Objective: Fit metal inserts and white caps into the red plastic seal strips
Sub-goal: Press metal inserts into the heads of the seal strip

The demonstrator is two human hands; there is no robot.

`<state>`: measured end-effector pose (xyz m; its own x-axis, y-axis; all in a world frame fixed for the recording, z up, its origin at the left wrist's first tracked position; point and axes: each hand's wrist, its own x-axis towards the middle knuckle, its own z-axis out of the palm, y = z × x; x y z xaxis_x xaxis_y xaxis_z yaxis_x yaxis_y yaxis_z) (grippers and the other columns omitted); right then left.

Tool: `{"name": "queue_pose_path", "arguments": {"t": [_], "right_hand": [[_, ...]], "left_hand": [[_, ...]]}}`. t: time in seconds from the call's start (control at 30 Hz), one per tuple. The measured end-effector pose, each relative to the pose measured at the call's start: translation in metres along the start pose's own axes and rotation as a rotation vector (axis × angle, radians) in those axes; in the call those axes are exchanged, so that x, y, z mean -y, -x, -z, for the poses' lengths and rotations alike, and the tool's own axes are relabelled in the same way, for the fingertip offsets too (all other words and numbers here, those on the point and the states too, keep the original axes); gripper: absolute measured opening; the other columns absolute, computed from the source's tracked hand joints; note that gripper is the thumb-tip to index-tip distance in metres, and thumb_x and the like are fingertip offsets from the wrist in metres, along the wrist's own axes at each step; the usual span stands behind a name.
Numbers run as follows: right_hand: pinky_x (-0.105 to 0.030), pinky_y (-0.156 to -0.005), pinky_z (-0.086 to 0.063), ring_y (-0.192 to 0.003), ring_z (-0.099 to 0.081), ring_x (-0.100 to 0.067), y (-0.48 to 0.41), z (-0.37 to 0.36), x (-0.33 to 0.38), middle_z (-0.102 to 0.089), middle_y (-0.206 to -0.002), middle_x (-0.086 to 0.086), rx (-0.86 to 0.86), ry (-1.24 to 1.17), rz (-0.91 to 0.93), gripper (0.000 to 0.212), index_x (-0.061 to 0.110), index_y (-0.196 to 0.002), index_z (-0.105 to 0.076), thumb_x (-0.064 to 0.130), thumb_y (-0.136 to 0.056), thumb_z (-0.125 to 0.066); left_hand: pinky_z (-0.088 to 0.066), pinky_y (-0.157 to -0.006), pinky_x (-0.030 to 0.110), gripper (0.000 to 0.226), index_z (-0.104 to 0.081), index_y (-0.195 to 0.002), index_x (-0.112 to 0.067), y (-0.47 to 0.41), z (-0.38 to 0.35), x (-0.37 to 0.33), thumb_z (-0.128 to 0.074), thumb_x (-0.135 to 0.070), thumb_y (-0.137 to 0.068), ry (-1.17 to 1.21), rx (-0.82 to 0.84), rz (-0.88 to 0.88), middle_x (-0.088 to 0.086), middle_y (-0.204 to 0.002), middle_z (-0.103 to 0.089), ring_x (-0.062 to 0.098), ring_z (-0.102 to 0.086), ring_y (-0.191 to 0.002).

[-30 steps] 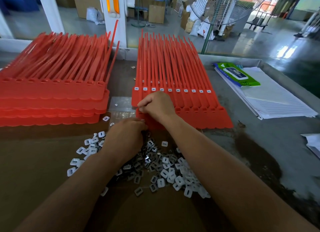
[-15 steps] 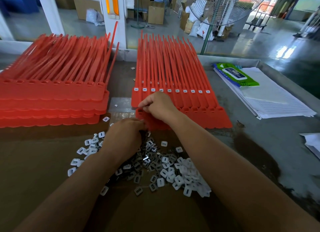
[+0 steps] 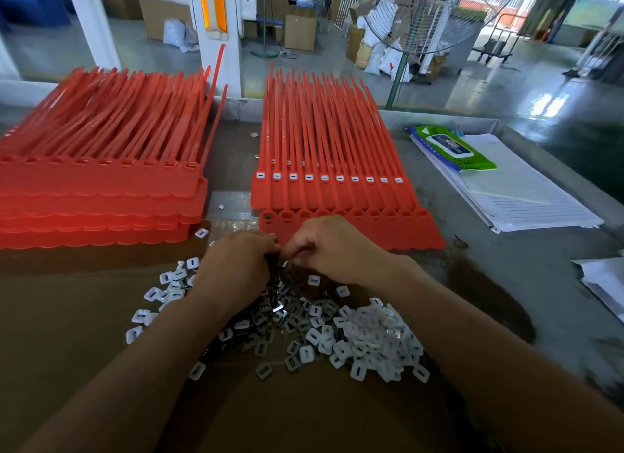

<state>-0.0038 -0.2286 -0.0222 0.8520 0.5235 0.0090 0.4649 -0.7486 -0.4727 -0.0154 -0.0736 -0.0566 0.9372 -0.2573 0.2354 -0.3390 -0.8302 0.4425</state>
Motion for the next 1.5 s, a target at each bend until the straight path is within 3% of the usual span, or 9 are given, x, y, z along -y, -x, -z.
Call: {"name": "queue_pose_path", "arguments": {"t": [0.1, 0.17, 0.53, 0.7, 0.87, 1.0, 1.13, 1.3, 1.5], "right_hand": [[-0.028, -0.087, -0.042, -0.097, -0.054, -0.013, -0.001, -0.007, 0.0, -0.062, -0.105, -0.003, 0.007, 0.091, 0.012, 0.024, 0.017, -0.106, -0.069, 0.01, -0.084, -0.062], [-0.031, -0.087, -0.042, -0.099, -0.053, -0.017, -0.002, -0.009, 0.0, -0.059, -0.104, -0.003, 0.004, 0.13, 0.008, 0.023, 0.017, -0.107, -0.069, 0.012, -0.085, -0.062], [-0.027, -0.083, -0.042, -0.09, -0.052, -0.011, 0.0, -0.007, -0.003, -0.061, -0.098, -0.002, -0.009, 0.063, 0.032, 0.012, 0.009, -0.095, -0.067, 0.012, -0.085, -0.061], [-0.016, -0.07, -0.04, -0.078, -0.052, -0.003, 0.003, -0.008, -0.002, -0.059, -0.084, 0.006, -0.073, -0.079, 0.015, 0.011, 0.006, -0.095, -0.063, 0.004, -0.084, -0.06], [-0.011, -0.073, -0.043, -0.081, -0.055, -0.002, 0.002, -0.006, -0.003, -0.067, -0.094, 0.001, -0.073, -0.117, -0.012, 0.015, 0.007, -0.097, -0.068, 0.005, -0.083, -0.063], [-0.01, -0.069, -0.045, -0.07, -0.052, 0.005, -0.004, -0.001, -0.008, -0.059, -0.079, 0.013, -0.119, -0.14, -0.086, 0.011, 0.01, -0.093, -0.068, 0.007, -0.084, -0.062], [-0.003, -0.062, -0.035, -0.077, -0.051, 0.001, -0.02, 0.006, -0.017, -0.058, -0.084, 0.011, -0.234, -0.133, -0.17, 0.012, 0.011, -0.093, -0.069, 0.01, -0.086, -0.059], [-0.018, -0.074, -0.037, -0.085, -0.053, -0.006, -0.045, 0.007, -0.024, -0.066, -0.097, 0.0, -0.258, -0.16, -0.245, 0.017, 0.008, -0.09, -0.07, 0.007, -0.089, -0.053], [-0.021, -0.078, -0.041, -0.087, -0.055, -0.006, -0.06, 0.002, -0.023, -0.068, -0.102, -0.002, -0.218, -0.161, -0.256, 0.018, 0.008, -0.09, -0.071, 0.01, -0.089, -0.054]], "left_hand": [[-0.037, -0.1, 0.032, 0.035, -0.068, -0.103, -0.019, 0.0, -0.002, 0.003, -0.05, 0.001, -0.081, 0.011, -0.004, 0.005, 0.0, -0.123, -0.059, 0.018, -0.052, -0.115], [-0.038, -0.099, 0.032, 0.036, -0.068, -0.103, -0.019, 0.0, -0.002, 0.004, -0.049, 0.001, -0.08, 0.004, -0.001, 0.001, 0.0, -0.123, -0.059, 0.018, -0.053, -0.114], [-0.038, -0.098, 0.031, 0.035, -0.067, -0.105, -0.02, -0.001, -0.002, 0.004, -0.051, -0.001, -0.08, -0.004, 0.003, -0.022, 0.001, -0.123, -0.059, 0.018, -0.053, -0.114], [-0.041, -0.092, 0.03, 0.034, -0.068, -0.104, -0.017, 0.0, 0.0, 0.002, -0.05, -0.003, -0.079, 0.006, 0.001, -0.043, 0.004, -0.118, -0.062, 0.02, -0.057, -0.108], [-0.041, -0.093, 0.032, 0.034, -0.067, -0.106, -0.018, 0.001, 0.001, 0.0, -0.043, -0.014, -0.082, 0.005, 0.007, -0.019, 0.004, -0.121, -0.06, 0.021, -0.055, -0.111], [-0.041, -0.093, 0.032, 0.036, -0.068, -0.103, -0.015, 0.0, 0.0, 0.001, -0.048, 0.002, -0.079, 0.0, -0.017, -0.012, 0.004, -0.119, -0.061, 0.021, -0.057, -0.109], [-0.042, -0.092, 0.034, 0.037, -0.069, -0.103, -0.015, 0.0, 0.0, 0.0, -0.049, 0.003, -0.077, -0.004, -0.016, -0.01, 0.003, -0.119, -0.061, 0.022, -0.057, -0.109], [-0.042, -0.09, 0.033, 0.036, -0.069, -0.102, -0.013, 0.0, 0.0, 0.0, -0.049, 0.003, -0.076, -0.001, -0.023, -0.009, 0.004, -0.119, -0.062, 0.023, -0.057, -0.108], [-0.043, -0.087, 0.033, 0.035, -0.069, -0.101, -0.013, 0.0, 0.002, -0.002, -0.049, 0.003, -0.076, 0.001, -0.026, -0.02, 0.005, -0.116, -0.063, 0.024, -0.058, -0.105]]}}
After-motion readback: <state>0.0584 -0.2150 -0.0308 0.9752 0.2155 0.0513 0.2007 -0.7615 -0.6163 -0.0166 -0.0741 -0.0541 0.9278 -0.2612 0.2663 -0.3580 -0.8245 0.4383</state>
